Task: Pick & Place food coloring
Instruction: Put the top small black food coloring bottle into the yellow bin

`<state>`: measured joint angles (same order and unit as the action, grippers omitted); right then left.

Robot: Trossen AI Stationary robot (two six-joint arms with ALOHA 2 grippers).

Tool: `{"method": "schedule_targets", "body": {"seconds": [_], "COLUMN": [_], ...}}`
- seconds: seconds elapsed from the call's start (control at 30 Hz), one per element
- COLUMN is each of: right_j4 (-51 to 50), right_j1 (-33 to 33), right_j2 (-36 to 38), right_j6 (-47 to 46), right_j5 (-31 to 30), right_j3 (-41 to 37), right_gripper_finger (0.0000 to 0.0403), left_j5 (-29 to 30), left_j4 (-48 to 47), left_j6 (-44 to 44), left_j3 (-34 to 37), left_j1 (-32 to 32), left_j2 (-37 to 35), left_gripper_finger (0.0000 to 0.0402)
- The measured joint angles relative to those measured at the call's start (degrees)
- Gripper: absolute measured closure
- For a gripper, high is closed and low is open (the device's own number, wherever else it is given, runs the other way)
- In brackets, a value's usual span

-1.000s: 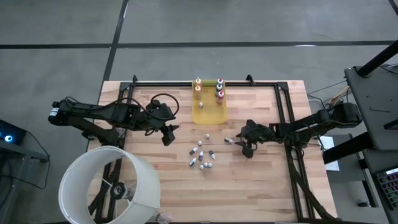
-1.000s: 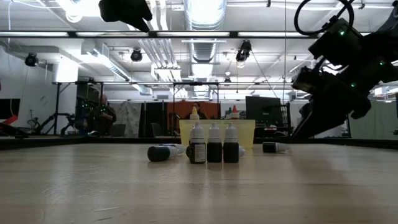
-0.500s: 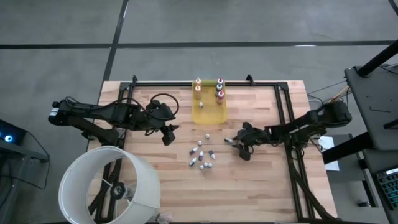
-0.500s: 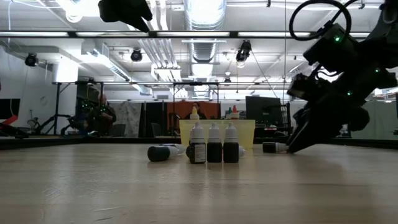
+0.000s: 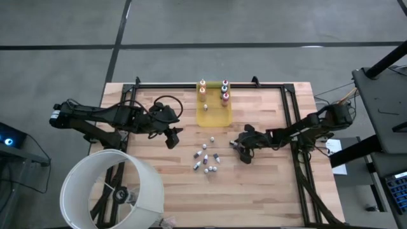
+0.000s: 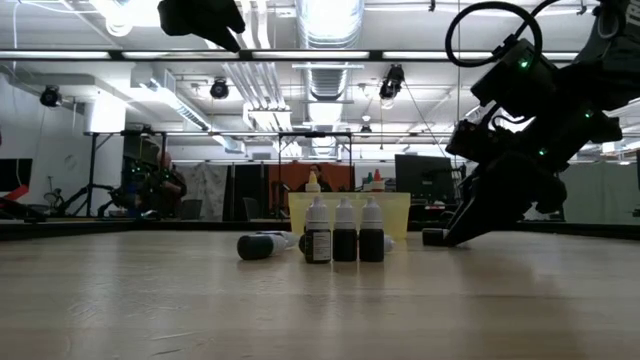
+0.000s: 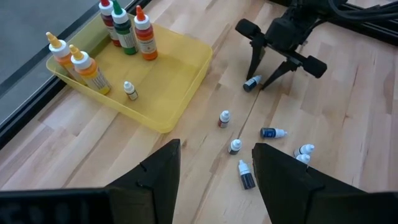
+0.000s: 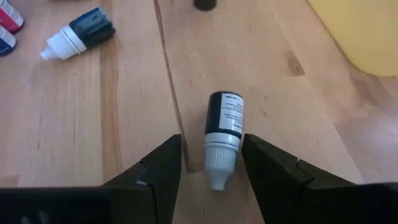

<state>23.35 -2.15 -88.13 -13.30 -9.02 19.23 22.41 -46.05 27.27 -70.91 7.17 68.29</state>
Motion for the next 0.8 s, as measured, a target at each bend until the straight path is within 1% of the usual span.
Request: {"method": "schedule_targets", "body": {"seconds": [0.27, 0.63, 0.7, 0.8], "right_j4": [-0.7, -1.5, -3.1, -10.2], "right_j1": [0.1, 0.1, 0.1, 0.0], "right_j2": [0.7, 1.0, 1.5, 3.4], "right_j6": [-0.2, -0.2, -0.3, -0.7], "right_j5": [-0.2, -0.3, 0.0, 1.3], "right_j3": [-0.1, 0.3, 1.1, 3.8], "right_gripper_finger": [0.0285, 0.0327, 0.0333, 0.0336], "left_j5": [0.0, 0.0, 0.0, 0.0], "left_j4": [0.0, 0.0, 0.0, 0.0], "left_j6": [0.0, 0.0, 0.0, 0.0], "left_j3": [0.0, 0.0, 0.0, 0.0], "left_j1": [0.0, 0.0, 0.0, 0.0], "left_j2": [0.0, 0.0, 0.0, 0.0], "left_gripper_finger": [0.0229, 0.0229, 0.0229, 0.0229]}}
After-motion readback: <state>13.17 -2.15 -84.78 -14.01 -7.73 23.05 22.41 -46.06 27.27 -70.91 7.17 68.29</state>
